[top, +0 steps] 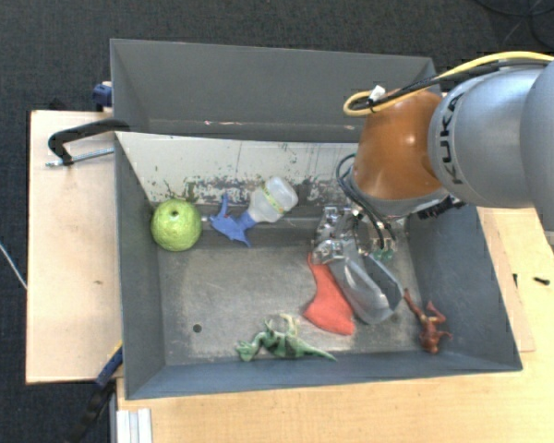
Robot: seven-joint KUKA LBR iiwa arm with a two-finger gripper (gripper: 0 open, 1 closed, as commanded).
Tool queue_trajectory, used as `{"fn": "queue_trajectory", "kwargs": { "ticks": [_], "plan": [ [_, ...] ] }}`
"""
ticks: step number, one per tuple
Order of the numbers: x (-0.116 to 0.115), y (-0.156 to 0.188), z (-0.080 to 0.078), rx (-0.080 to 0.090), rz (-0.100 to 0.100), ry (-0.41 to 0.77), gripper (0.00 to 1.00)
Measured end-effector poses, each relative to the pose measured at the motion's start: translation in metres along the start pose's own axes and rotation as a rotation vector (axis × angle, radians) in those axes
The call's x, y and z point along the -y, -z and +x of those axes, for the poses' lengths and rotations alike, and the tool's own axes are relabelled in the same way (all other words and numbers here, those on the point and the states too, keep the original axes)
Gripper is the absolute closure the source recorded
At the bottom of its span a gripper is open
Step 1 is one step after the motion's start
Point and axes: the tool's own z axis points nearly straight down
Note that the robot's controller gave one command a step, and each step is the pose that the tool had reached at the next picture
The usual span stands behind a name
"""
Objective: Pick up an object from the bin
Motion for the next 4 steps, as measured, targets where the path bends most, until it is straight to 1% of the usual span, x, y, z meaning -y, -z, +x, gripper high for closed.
{"fn": "queue_trajectory", "kwargs": {
  "ticks": [1,2,3,4],
  "plan": [
    [0.000,0.000,0.000,0.000,0.000,0.000,1.00],
    [0.001,0.025,0.005,-0.006,0.002,0.032,1.00],
    [-0.005,0.056,-0.001,-0.004,0.004,0.030,1.00],
    [-0.024,0.047,-0.001,-0.006,0.003,-0.012,0.00]
  ]
}}
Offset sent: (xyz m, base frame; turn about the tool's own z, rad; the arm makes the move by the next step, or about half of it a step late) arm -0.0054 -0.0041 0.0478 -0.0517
